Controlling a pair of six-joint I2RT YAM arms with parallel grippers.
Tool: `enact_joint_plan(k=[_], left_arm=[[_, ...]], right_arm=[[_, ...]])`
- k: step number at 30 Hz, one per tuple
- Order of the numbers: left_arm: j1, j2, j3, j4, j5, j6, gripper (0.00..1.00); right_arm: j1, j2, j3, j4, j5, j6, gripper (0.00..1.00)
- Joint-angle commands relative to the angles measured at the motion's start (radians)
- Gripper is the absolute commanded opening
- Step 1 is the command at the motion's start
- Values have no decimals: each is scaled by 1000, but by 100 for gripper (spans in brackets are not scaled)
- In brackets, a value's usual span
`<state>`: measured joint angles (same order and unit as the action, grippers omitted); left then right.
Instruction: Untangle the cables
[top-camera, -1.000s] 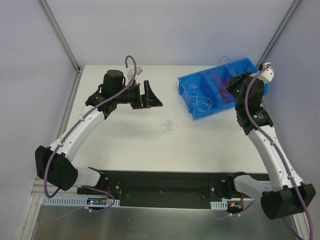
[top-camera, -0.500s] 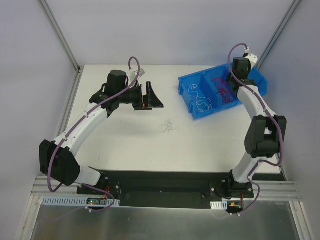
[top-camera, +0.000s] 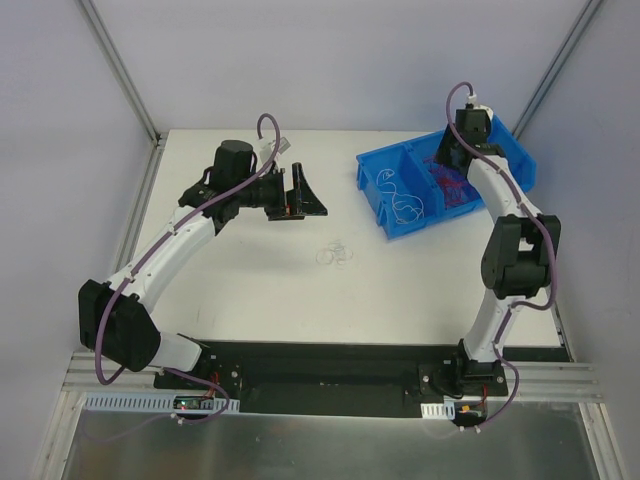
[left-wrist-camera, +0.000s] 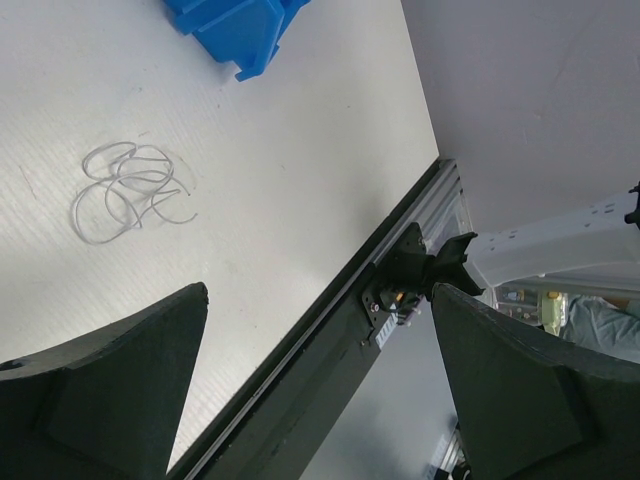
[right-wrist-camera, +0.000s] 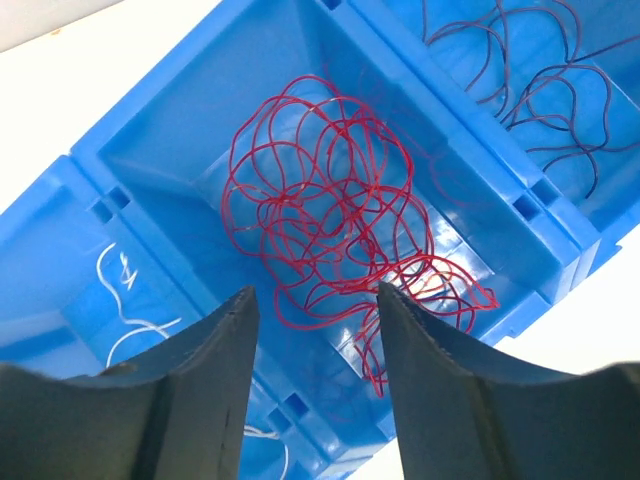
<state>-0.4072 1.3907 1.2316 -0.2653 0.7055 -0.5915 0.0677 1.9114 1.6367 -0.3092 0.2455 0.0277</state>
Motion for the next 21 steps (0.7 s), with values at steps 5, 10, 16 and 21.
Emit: enact_joint_plan(k=[5, 10, 16, 21], left_arm=[[-10, -38, 5, 37, 9, 15, 93], [-8, -38, 6, 37, 25, 2, 93], [-8, -13, 2, 49, 51, -13, 93], [-8, 8, -3, 51, 32, 13, 86]], right_arm=[[44, -199, -64, -146, -21, -22, 66], [219, -437, -398, 49, -130, 17, 68], [499, -512, -696, 367, -190, 210, 67], [661, -404, -767, 539, -123, 167, 61]])
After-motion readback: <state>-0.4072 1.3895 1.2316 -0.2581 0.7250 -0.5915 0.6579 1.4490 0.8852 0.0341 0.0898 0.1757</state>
